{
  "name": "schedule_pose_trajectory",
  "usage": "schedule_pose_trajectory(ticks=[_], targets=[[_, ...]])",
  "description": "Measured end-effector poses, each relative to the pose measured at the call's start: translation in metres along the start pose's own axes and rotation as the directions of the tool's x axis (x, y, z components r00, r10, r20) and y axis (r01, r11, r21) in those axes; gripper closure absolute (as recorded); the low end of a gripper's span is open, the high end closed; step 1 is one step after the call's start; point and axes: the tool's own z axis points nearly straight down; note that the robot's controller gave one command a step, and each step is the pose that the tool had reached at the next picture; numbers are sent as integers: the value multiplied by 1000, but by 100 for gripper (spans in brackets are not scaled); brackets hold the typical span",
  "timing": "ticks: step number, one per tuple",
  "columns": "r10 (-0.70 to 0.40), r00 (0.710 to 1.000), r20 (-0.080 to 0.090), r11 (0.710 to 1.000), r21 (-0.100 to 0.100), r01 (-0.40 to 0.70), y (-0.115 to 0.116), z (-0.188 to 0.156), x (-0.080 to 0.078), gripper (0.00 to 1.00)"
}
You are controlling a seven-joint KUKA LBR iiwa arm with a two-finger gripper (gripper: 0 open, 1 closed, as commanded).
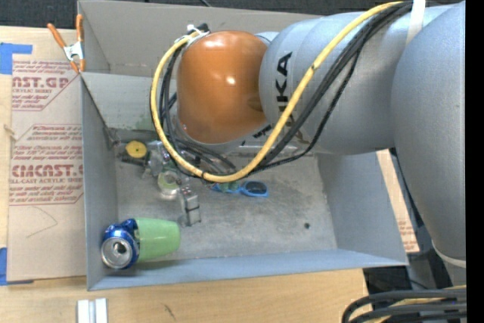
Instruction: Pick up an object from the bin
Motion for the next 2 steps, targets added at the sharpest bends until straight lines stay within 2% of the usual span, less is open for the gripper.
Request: schedule_pose_trajectory(ticks=[1,2], targets=[[-272,962,0,962,1,272,27,121,31,0],[-268,964,8,964,2,268,27,118,28,100]])
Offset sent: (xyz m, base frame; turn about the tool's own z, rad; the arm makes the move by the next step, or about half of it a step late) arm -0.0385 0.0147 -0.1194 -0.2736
